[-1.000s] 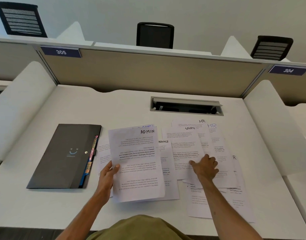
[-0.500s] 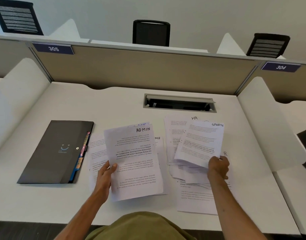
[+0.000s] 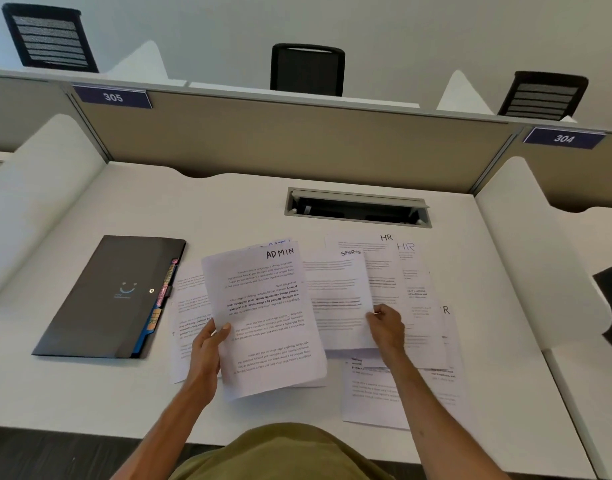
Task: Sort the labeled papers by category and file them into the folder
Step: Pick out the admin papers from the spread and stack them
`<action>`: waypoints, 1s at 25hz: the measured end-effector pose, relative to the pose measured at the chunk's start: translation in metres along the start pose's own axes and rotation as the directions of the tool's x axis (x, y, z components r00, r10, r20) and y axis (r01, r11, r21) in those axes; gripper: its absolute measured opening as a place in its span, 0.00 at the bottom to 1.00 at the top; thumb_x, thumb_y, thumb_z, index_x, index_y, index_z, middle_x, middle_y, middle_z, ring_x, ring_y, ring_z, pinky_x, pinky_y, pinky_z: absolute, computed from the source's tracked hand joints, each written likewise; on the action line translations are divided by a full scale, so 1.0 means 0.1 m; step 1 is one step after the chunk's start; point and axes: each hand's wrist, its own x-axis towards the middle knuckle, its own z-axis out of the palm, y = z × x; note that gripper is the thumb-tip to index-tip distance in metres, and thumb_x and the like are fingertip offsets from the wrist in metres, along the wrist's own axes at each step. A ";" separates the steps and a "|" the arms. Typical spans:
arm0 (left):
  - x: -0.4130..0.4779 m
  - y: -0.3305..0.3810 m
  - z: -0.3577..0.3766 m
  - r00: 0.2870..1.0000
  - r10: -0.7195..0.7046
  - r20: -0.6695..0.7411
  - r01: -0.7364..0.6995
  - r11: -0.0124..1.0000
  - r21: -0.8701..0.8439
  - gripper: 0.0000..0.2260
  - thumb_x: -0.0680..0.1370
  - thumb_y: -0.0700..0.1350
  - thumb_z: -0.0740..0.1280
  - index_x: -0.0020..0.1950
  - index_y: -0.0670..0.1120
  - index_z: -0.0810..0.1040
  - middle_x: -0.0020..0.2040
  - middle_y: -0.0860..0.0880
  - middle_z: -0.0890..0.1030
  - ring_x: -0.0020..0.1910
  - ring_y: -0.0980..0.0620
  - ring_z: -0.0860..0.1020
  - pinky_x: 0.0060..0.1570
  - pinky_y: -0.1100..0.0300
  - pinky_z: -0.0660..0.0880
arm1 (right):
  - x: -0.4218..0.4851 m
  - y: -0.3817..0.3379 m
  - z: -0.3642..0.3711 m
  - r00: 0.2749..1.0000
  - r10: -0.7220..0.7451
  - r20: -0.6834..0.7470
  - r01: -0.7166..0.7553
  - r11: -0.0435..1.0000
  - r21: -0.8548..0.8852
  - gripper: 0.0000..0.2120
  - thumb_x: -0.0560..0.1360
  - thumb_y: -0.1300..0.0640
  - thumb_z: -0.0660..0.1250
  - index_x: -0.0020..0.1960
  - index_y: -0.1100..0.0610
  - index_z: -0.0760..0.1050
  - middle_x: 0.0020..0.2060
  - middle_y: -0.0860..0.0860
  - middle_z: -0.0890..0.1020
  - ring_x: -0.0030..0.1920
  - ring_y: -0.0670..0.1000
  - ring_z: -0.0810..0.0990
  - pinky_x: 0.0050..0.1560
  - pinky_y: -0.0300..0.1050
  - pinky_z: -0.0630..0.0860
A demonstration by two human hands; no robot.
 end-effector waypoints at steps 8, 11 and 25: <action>0.07 -0.07 -0.04 1.000 -0.023 -0.005 0.024 0.999 0.042 0.16 0.84 0.46 0.68 0.71 0.55 0.80 0.64 0.49 0.86 0.61 0.39 0.84 0.65 0.32 0.78 | -0.01 -0.12 -0.03 0.975 -0.207 -0.082 0.180 0.949 -0.257 0.10 0.78 0.49 0.72 0.39 0.51 0.80 0.35 0.46 0.83 0.37 0.50 0.83 0.40 0.46 0.79; 0.06 -0.05 -0.04 1.000 -0.024 -0.004 0.025 0.999 0.048 0.15 0.84 0.45 0.68 0.71 0.55 0.80 0.63 0.49 0.86 0.60 0.39 0.84 0.63 0.32 0.79 | 0.16 -0.09 -0.18 0.948 -0.199 -0.249 0.072 0.894 -0.443 0.12 0.78 0.49 0.73 0.57 0.54 0.81 0.52 0.54 0.83 0.56 0.58 0.80 0.55 0.56 0.78; -0.10 -0.02 0.06 0.999 -0.032 -0.022 0.034 0.996 0.077 0.15 0.85 0.44 0.66 0.70 0.55 0.80 0.60 0.49 0.88 0.57 0.39 0.86 0.56 0.37 0.82 | 0.56 0.03 -0.39 0.952 -0.042 -0.303 -0.076 0.928 -0.366 0.16 0.75 0.55 0.76 0.58 0.56 0.74 0.57 0.58 0.81 0.59 0.62 0.78 0.60 0.59 0.73</action>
